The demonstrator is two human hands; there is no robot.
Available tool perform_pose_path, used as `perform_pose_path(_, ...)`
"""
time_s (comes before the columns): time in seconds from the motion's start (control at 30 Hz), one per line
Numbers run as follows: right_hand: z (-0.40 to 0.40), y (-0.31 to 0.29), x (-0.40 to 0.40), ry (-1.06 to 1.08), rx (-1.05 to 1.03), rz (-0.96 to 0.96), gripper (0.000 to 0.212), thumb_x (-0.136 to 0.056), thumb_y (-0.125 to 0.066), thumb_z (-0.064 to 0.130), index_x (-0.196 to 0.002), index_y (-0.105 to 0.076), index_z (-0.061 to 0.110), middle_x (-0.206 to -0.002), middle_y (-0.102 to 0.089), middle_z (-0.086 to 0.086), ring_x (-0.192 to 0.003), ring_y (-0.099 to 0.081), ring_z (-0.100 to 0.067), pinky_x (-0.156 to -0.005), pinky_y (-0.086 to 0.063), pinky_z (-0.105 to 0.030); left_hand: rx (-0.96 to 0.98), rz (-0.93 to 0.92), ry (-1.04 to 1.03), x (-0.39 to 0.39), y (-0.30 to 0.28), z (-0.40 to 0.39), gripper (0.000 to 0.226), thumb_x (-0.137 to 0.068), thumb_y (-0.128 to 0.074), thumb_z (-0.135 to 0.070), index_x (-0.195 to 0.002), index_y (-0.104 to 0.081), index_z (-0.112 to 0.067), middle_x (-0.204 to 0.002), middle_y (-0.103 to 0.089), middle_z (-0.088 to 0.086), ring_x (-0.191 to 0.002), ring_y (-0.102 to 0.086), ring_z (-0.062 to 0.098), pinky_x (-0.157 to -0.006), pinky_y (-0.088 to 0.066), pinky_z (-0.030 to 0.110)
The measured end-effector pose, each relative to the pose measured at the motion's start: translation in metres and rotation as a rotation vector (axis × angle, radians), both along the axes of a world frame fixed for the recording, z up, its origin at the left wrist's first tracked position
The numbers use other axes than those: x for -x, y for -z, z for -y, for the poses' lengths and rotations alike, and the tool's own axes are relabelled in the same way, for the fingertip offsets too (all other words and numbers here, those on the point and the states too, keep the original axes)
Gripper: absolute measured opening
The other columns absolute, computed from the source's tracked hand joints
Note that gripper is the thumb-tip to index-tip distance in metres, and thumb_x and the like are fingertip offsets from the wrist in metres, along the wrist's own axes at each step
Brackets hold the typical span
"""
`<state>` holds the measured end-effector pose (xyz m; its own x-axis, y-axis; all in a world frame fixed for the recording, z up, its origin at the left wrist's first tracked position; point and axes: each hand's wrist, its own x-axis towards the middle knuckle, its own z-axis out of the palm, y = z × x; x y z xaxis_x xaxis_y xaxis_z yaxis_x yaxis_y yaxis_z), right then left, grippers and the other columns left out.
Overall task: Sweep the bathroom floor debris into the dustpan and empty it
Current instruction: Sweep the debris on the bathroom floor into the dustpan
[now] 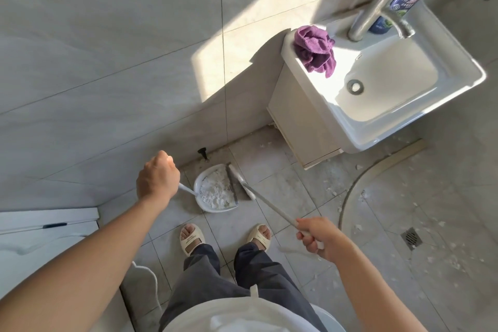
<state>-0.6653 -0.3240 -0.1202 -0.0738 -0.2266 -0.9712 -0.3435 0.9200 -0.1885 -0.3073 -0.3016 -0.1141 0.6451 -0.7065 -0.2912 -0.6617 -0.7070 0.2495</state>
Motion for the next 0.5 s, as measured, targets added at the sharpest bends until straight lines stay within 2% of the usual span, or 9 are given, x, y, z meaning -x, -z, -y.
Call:
perform_pose_path(0.1,0.012,-0.01,0.022,0.11,0.049,0.043,0.027,-0.097,-0.05,0.005,-0.123,-0.058,0.003,-0.067,-0.051,-0.012,-0.038,-0.035,-0.007,-0.03,-0.027,-0.015,0.007,-0.016,-0.006,-0.005,0.0,-0.005,0.026,-0.101,-0.039,-0.019,-0.099,-0.056,0.001,-0.107,-0.062,0.03,-0.098,-0.057,0.05,-0.078,-0.045,0.049)
perform_pose_path(0.3,0.038,0.008,0.003,-0.138,0.259,-0.118,0.044,-0.095,-0.048,0.002,-0.138,-0.051,0.007,-0.066,-0.053,-0.011,-0.042,-0.04,-0.012,-0.035,-0.033,-0.018,0.003,-0.041,-0.085,-0.016,-0.002,-0.022,0.028,-0.101,-0.036,-0.02,-0.097,-0.055,0.0,-0.108,-0.061,0.031,-0.098,-0.055,0.05,-0.078,-0.044,0.048)
perform_pose_path(0.4,0.058,0.037,-0.017,-0.167,0.288,-0.148,0.036,-0.096,-0.045,0.0,-0.13,-0.056,0.004,-0.066,-0.051,-0.011,-0.047,-0.041,-0.015,-0.037,-0.035,-0.019,0.015,-0.044,-0.195,-0.023,-0.005,-0.039,0.029,-0.101,-0.036,-0.018,-0.096,-0.055,0.002,-0.105,-0.061,0.032,-0.096,-0.054,0.05,-0.078,-0.044,0.048)
perform_pose_path(0.5,0.068,0.067,-0.034,-0.197,0.265,-0.17,0.022,-0.096,-0.043,-0.002,-0.11,-0.054,0.01,-0.067,-0.05,-0.011,-0.05,-0.042,-0.016,-0.038,-0.036,-0.019,0.01,-0.042,-0.264,-0.031,-0.005,-0.052,0.029,-0.1,-0.036,-0.02,-0.096,-0.055,0.001,-0.102,-0.061,0.031,-0.093,-0.055,0.048,-0.077,-0.045,0.047)
